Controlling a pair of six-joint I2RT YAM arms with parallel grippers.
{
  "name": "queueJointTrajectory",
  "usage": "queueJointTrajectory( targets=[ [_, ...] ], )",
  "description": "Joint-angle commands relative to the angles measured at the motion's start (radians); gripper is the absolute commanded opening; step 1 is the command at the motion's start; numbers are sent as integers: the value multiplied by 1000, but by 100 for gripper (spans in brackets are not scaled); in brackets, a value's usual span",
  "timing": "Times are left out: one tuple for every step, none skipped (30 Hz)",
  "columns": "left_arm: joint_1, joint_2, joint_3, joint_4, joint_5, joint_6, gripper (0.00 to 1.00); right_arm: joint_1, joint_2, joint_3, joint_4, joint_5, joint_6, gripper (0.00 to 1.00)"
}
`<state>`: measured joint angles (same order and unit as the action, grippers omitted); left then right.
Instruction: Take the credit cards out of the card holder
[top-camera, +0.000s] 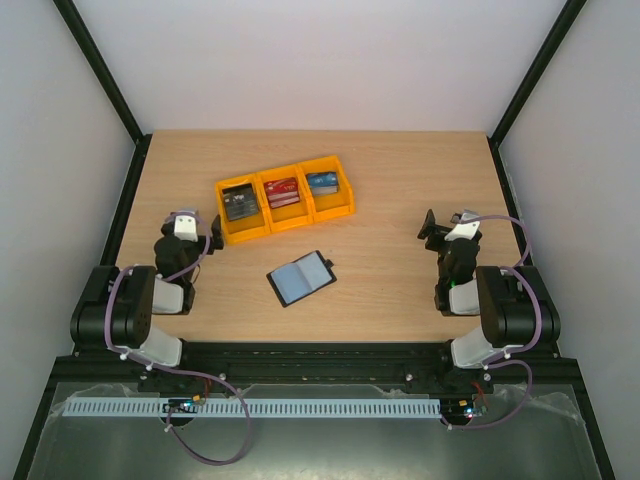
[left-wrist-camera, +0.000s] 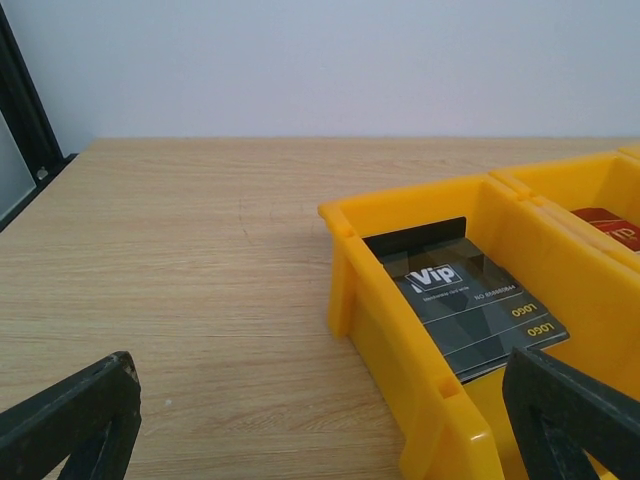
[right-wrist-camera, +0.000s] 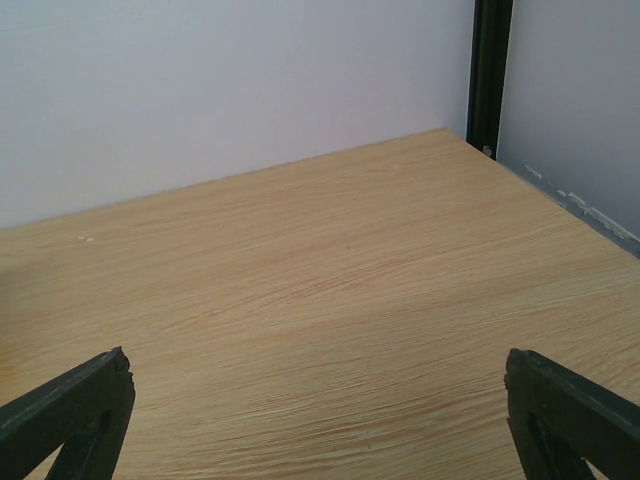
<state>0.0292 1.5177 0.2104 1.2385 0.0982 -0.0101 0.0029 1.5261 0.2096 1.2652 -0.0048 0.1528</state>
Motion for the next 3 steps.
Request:
queueJointTrajectory(
  targets=[
    [2,2,9,56,18,7,100,-5,5,14,13,3,-19,99],
    [1,2,9,55,18,8,100,-4,5,14,14,3,-19,99],
    [1,2,10,53,19,10,100,-5,4,14,13,3,-18,99]
  ],
)
